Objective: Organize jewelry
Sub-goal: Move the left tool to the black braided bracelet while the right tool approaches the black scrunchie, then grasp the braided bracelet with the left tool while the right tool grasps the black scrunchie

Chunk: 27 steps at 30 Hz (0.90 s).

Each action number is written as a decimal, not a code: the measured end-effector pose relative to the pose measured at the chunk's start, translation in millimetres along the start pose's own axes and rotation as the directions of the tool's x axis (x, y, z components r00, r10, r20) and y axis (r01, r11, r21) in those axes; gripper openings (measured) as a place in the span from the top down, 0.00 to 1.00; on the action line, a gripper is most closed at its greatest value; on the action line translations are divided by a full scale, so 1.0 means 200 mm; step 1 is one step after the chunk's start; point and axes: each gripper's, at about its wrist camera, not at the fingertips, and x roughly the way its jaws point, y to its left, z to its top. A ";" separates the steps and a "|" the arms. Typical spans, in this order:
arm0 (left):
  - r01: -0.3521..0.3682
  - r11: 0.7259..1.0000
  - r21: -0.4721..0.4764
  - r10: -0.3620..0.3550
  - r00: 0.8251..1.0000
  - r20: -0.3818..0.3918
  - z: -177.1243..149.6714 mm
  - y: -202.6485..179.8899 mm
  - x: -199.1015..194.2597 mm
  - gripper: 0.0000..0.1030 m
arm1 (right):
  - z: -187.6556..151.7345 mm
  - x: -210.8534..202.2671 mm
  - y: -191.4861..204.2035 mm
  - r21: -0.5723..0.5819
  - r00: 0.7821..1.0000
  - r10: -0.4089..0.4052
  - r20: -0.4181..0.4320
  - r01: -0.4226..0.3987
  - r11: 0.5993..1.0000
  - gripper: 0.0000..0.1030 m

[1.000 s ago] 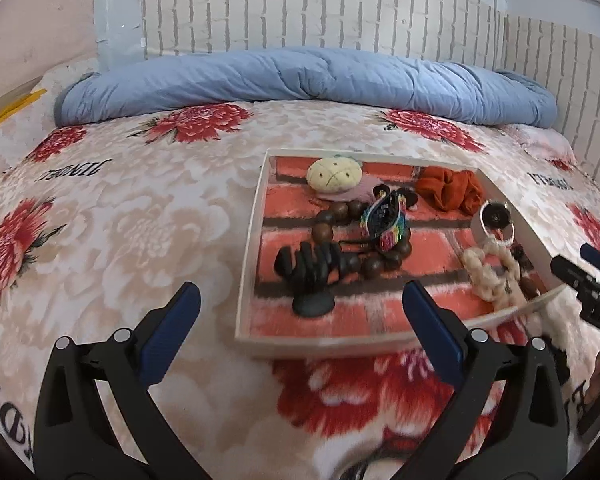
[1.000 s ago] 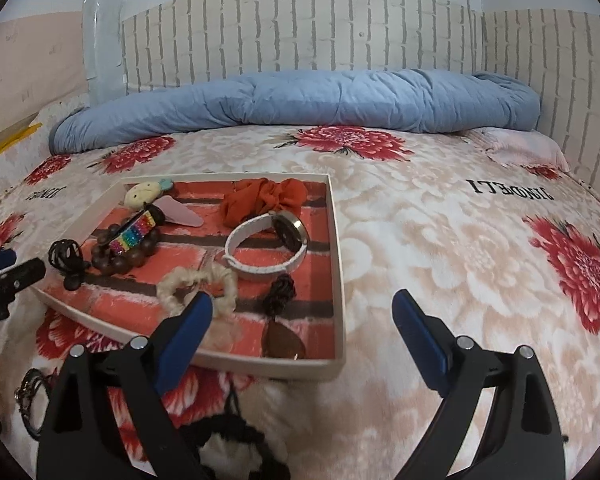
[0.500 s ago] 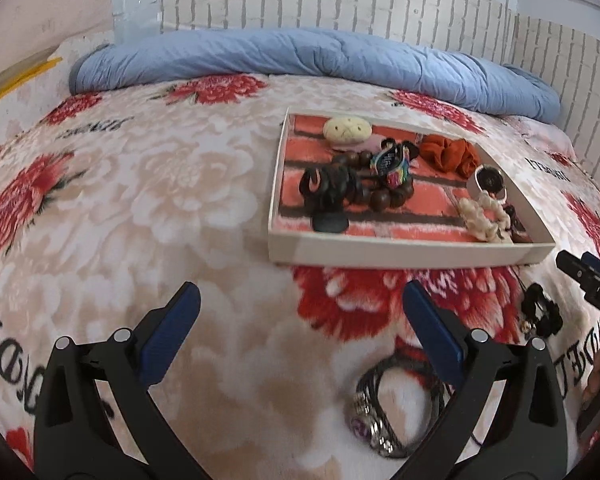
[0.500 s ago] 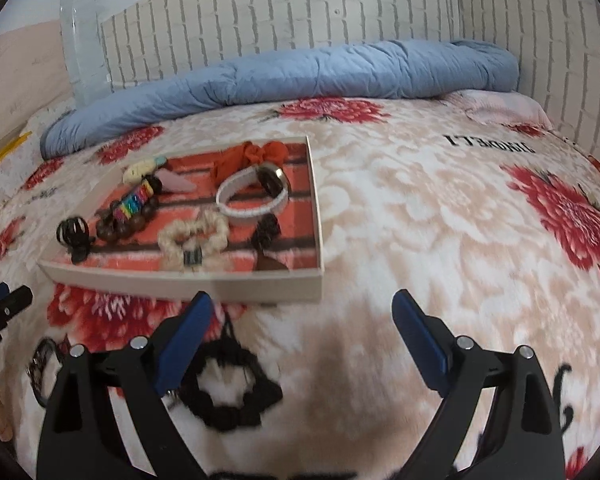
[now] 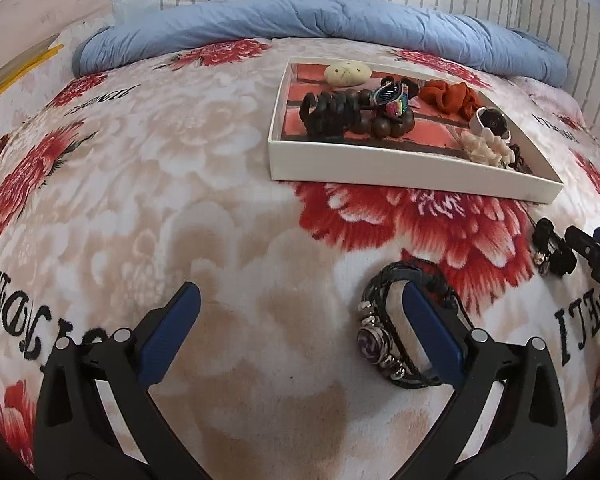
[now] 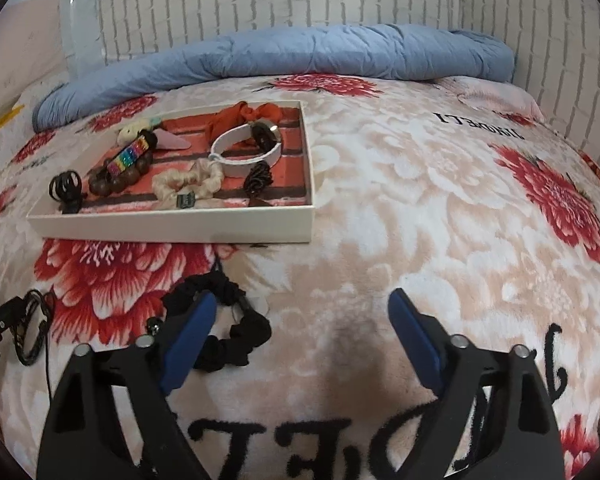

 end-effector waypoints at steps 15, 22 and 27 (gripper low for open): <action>0.028 0.998 0.064 -0.025 0.999 -0.042 -0.02 -0.06 0.06 0.24 | -0.02 0.08 0.07 -0.067 0.996 0.020 -0.086 -0.026 0.997 0.51; 0.038 0.996 0.078 -0.037 0.999 -0.022 -0.01 -0.08 0.05 0.44 | -0.02 0.08 0.09 -0.091 0.995 0.052 -0.087 -0.060 0.994 0.74; 0.039 0.996 0.086 -0.038 0.999 -0.014 -0.01 -0.09 0.04 0.54 | -0.02 0.08 0.10 -0.090 0.994 0.060 -0.088 -0.068 0.994 0.79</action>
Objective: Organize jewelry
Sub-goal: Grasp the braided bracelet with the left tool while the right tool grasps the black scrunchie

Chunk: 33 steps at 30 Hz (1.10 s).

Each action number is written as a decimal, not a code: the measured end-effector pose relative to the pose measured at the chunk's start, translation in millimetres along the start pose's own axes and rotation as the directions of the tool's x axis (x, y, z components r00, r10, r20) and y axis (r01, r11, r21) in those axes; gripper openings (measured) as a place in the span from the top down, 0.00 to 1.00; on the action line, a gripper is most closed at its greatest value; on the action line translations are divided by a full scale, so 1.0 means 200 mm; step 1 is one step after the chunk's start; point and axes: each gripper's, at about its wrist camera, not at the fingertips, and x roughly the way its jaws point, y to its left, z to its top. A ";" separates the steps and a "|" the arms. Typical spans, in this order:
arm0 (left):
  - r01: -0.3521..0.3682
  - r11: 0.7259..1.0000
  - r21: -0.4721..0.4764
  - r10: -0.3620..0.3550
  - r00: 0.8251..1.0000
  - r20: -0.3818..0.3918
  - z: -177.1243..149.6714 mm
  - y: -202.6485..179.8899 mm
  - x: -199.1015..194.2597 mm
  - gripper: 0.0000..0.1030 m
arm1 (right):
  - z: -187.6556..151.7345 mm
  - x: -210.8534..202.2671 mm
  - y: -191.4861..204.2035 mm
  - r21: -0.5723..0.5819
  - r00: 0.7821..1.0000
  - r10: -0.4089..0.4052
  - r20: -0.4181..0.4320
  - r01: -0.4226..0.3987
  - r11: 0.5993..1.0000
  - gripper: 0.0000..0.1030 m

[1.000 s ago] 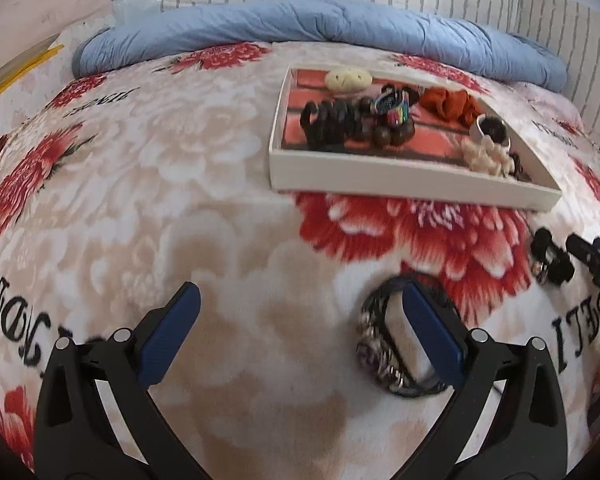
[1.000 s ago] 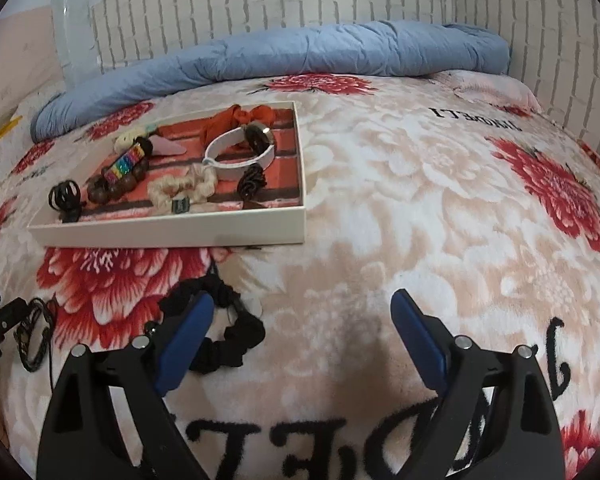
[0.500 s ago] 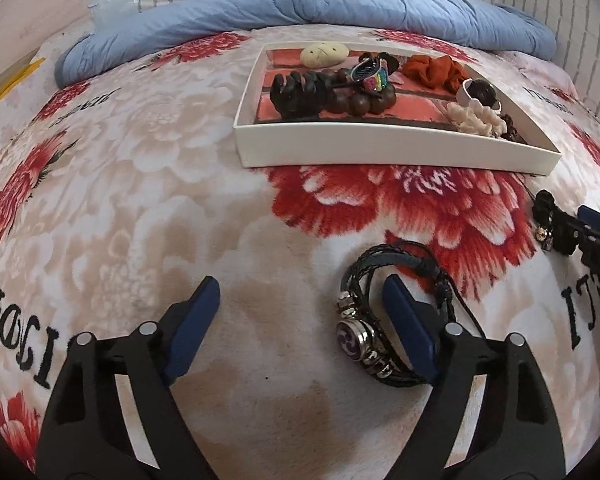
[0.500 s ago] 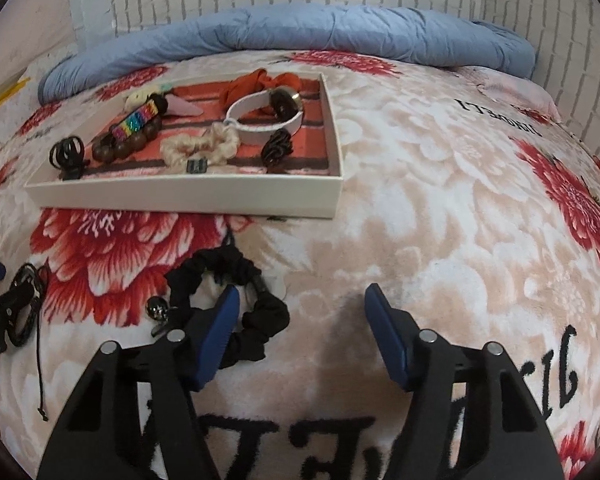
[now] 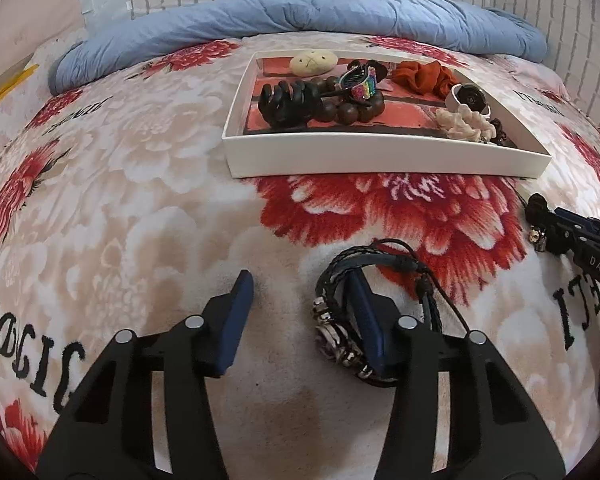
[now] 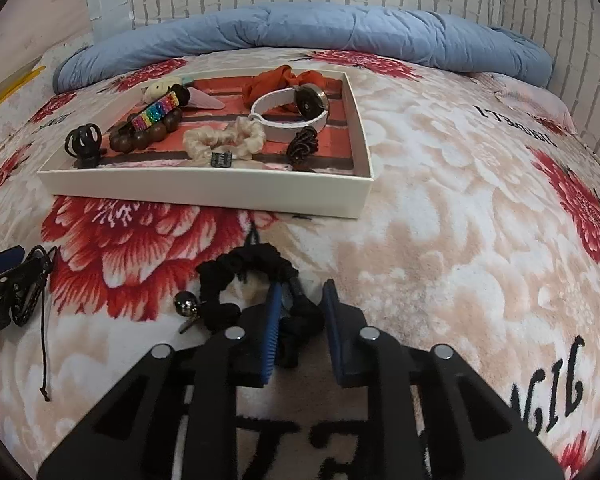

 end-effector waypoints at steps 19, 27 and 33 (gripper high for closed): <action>0.003 1.000 -0.027 -0.001 0.999 0.053 0.01 0.03 -0.03 0.89 | 0.01 -0.05 -0.04 0.033 0.998 0.013 0.062 -0.015 0.999 0.79; 0.000 0.999 -0.034 0.004 0.996 0.094 0.02 0.04 -0.06 0.94 | 0.01 -0.08 -0.04 0.039 0.995 0.017 0.099 -0.021 0.999 0.79; 0.008 0.999 -0.043 -0.002 0.990 0.138 0.03 0.05 -0.11 0.95 | 0.02 -0.12 -0.05 0.048 0.991 0.016 0.136 -0.023 0.999 0.79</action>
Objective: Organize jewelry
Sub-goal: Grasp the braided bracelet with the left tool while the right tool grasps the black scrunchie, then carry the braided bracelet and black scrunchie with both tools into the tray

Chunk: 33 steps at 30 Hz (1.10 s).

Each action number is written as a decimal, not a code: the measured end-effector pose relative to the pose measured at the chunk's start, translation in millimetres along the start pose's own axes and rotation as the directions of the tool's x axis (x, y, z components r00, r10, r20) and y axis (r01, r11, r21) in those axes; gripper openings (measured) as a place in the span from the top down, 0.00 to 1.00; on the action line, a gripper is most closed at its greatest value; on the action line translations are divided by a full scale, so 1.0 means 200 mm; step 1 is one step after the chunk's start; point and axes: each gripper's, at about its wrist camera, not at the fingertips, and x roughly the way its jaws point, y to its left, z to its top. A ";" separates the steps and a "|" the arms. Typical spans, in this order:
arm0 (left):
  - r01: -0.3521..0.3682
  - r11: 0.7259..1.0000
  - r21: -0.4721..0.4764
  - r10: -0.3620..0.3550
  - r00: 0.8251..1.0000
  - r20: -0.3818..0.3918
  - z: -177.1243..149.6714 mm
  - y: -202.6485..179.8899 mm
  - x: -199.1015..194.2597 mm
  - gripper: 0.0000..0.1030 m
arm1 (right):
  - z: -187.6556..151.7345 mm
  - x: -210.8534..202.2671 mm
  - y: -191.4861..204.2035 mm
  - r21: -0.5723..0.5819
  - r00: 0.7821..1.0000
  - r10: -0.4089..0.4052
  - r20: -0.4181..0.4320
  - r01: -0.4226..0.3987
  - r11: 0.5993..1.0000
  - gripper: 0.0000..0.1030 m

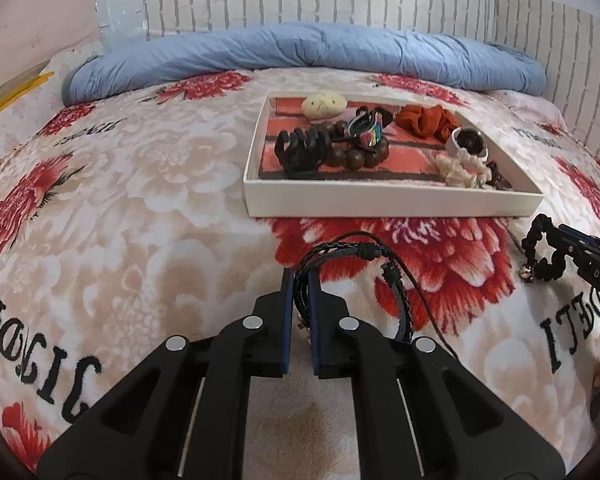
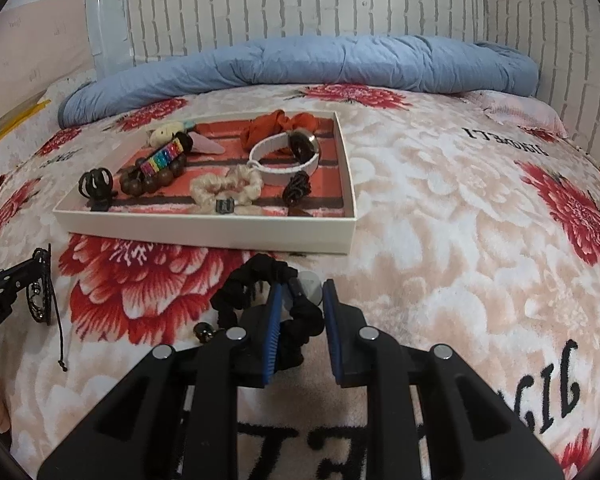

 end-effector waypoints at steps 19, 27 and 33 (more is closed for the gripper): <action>0.001 1.000 -0.003 0.000 0.978 0.208 0.23 -0.05 -0.14 0.95 | 0.17 -0.14 0.03 0.042 0.979 0.063 0.196 -0.073 0.996 0.79; 0.008 1.000 -0.008 -0.005 0.965 0.262 0.41 -0.12 -0.01 0.95 | 0.27 -0.07 0.04 0.057 0.965 0.061 0.256 -0.078 0.995 0.79; 0.016 1.000 -0.016 -0.011 0.965 0.264 0.46 -0.14 0.12 0.95 | 0.32 0.06 0.06 0.043 0.960 0.039 0.277 -0.053 0.998 0.79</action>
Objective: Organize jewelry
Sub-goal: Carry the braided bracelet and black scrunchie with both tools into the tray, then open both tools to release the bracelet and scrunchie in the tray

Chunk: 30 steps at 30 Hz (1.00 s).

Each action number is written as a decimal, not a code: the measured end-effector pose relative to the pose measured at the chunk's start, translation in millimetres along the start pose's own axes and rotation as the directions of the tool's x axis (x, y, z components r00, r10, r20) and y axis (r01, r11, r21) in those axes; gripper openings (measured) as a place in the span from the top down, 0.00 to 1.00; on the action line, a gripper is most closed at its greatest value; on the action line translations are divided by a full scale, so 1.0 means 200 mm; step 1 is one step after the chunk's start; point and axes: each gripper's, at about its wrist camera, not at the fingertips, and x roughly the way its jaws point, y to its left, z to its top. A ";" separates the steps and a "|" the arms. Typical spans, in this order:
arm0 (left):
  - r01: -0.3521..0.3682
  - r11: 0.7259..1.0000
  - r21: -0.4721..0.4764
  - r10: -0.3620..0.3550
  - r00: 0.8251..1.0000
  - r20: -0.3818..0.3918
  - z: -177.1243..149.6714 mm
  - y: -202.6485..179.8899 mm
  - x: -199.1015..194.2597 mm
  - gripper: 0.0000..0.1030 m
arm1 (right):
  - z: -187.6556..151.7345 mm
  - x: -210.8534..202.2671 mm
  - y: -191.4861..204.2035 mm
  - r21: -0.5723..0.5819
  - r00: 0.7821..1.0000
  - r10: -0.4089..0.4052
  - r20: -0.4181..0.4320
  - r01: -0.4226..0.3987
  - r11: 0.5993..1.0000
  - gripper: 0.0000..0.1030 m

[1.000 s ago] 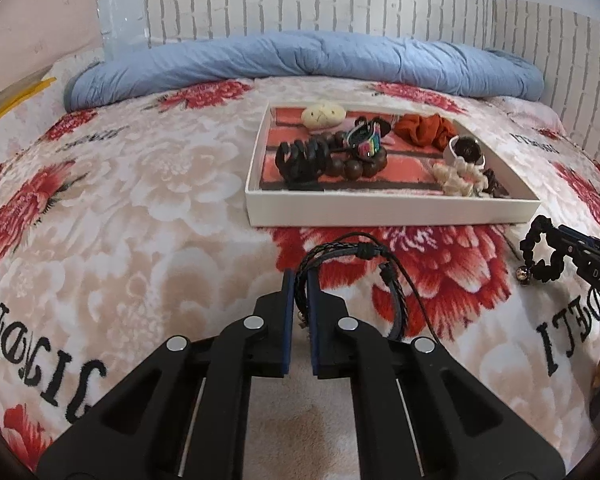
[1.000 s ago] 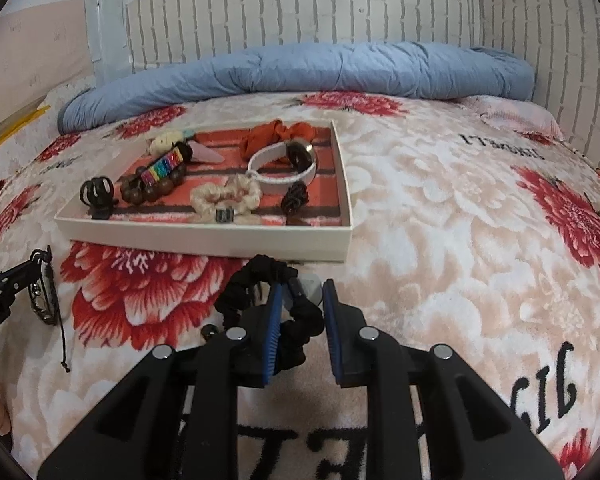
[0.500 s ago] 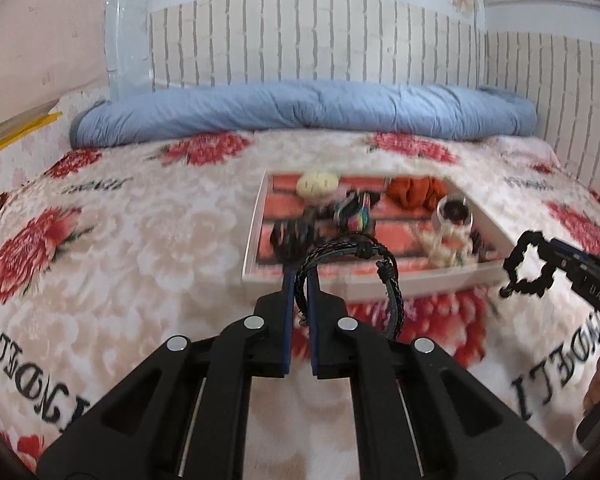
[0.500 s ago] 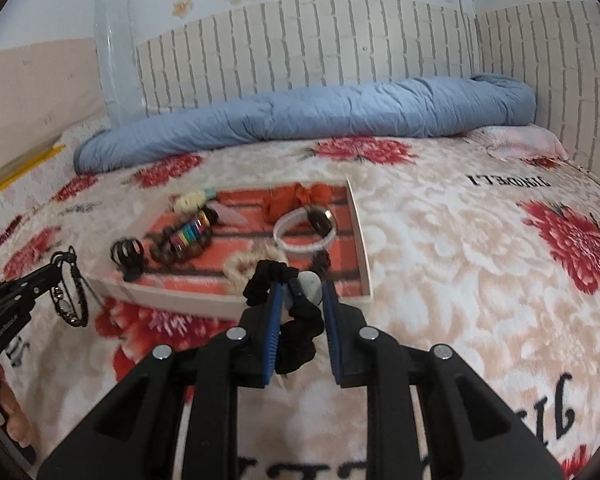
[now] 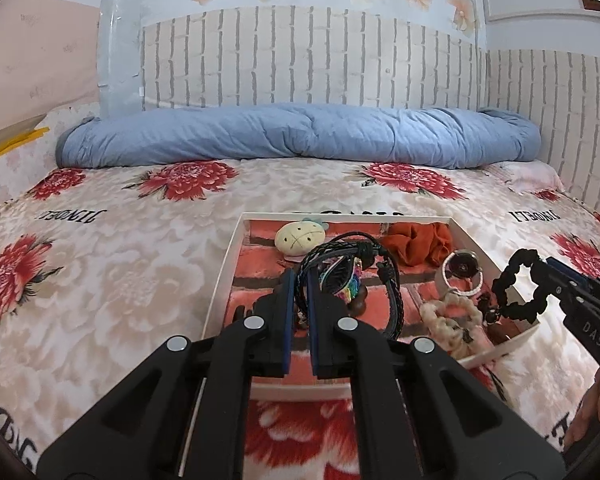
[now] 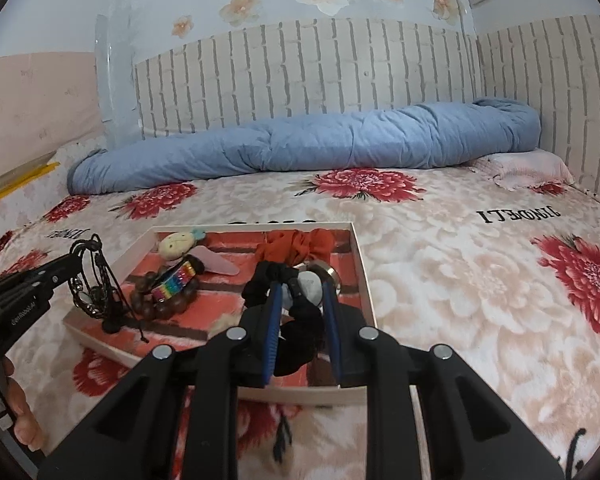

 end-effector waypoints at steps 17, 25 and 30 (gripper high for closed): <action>-0.006 1.000 0.029 0.008 0.998 -0.065 -0.06 0.01 0.25 0.93 | -0.05 0.23 0.00 -0.023 0.992 -0.045 -0.120 0.043 0.999 0.79; -0.028 0.999 0.019 0.029 0.998 -0.062 -0.06 0.02 0.25 0.58 | -0.07 0.27 0.02 -0.040 0.986 -0.052 -0.157 0.047 0.998 0.78; -0.040 0.999 0.021 0.040 0.998 -0.043 -0.06 0.02 0.23 0.38 | -0.06 0.24 0.01 -0.026 0.990 -0.047 -0.136 0.044 0.999 0.44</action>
